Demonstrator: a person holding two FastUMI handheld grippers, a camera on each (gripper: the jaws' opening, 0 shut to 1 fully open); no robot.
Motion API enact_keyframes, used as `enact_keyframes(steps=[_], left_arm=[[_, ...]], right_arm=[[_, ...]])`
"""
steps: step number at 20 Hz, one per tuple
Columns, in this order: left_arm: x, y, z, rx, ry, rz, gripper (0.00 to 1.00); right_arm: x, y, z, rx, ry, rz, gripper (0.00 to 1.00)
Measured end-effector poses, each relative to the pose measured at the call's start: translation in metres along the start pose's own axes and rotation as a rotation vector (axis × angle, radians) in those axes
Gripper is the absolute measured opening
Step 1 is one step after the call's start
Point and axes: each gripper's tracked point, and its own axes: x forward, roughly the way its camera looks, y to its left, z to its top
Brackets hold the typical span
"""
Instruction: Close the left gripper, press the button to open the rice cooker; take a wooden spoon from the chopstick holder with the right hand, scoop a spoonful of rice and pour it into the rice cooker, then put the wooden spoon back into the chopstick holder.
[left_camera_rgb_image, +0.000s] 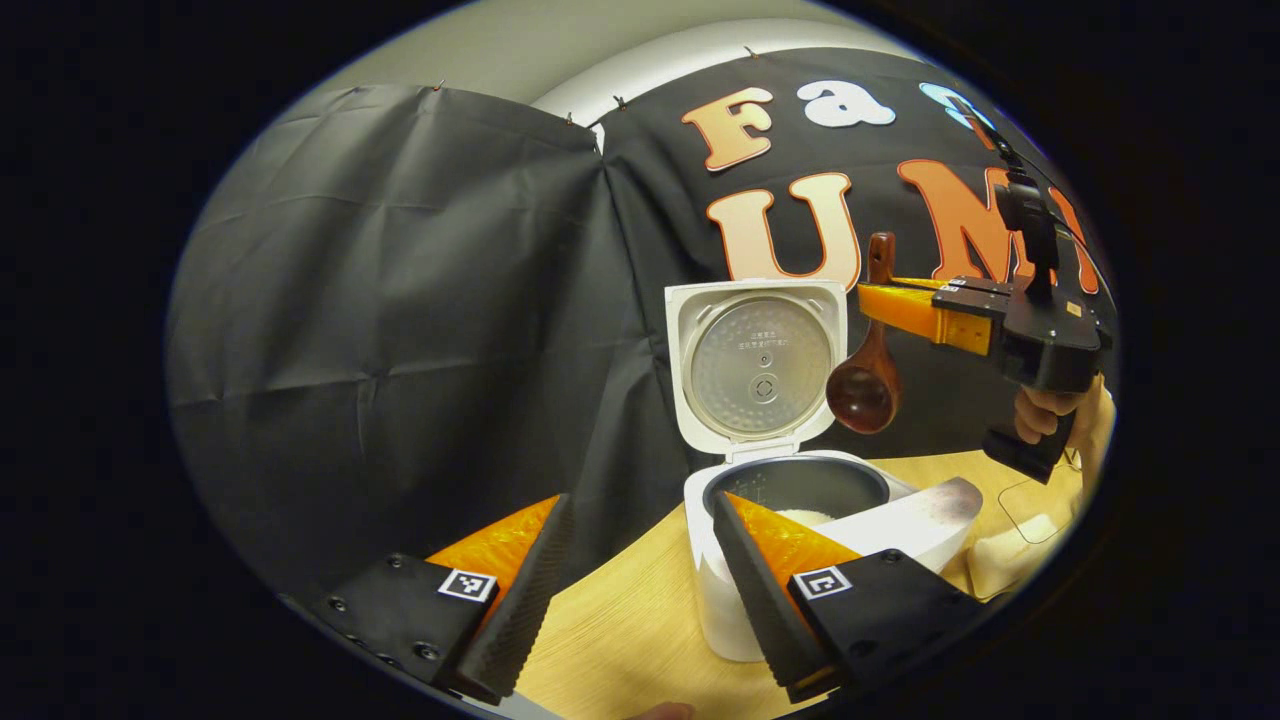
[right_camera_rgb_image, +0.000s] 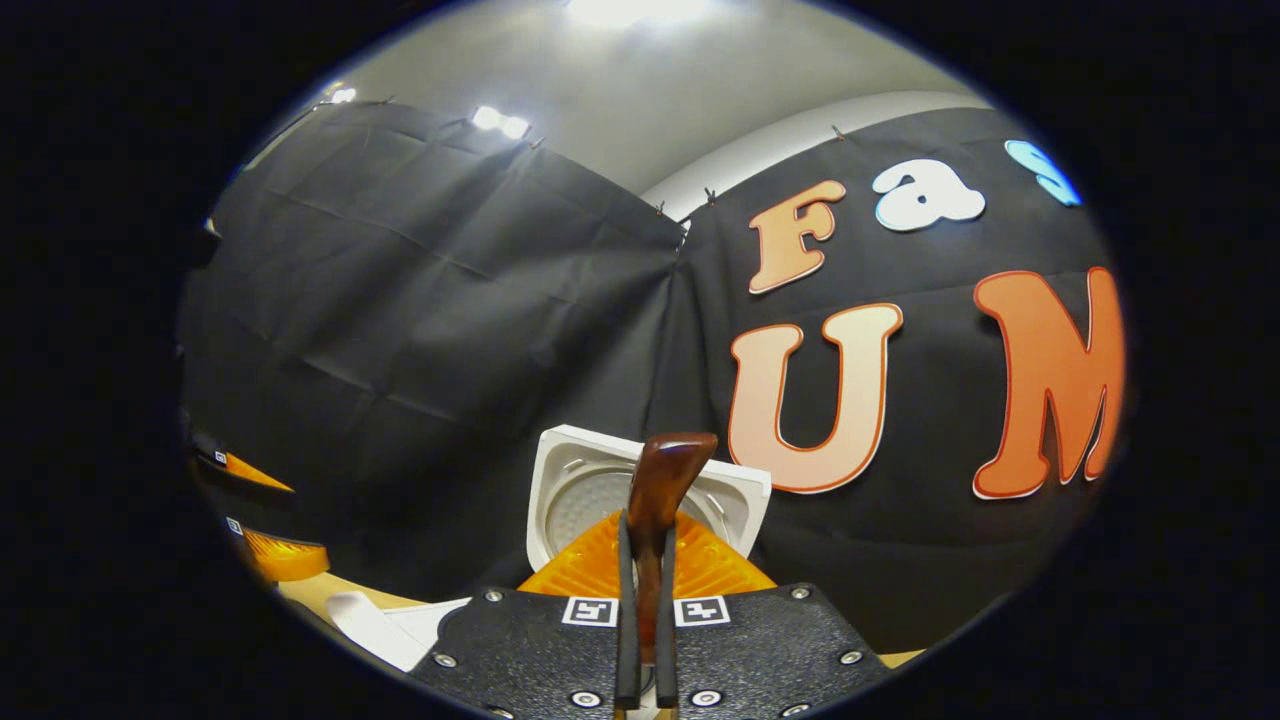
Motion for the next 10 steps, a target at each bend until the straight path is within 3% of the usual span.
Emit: enact_keyframes(steps=[2,3,5,10], left_arm=[[0.0,-0.005,0.0,0.013,0.001,-0.006,0.92],[-0.001,-0.008,-0.001,0.013,0.001,-0.013,0.92],[-0.003,-0.012,0.003,0.011,-0.005,-0.026,0.89],[-0.003,-0.021,0.003,0.016,-0.006,-0.038,0.92]], right_arm=[[-0.012,-0.021,0.005,0.024,0.009,-0.066,0.06],[-0.019,-0.032,0.008,0.047,0.013,-0.098,0.11],[-0.033,-0.054,0.013,0.093,0.032,-0.157,0.06],[-0.083,-0.114,0.015,0.138,0.115,-0.332,0.06]])
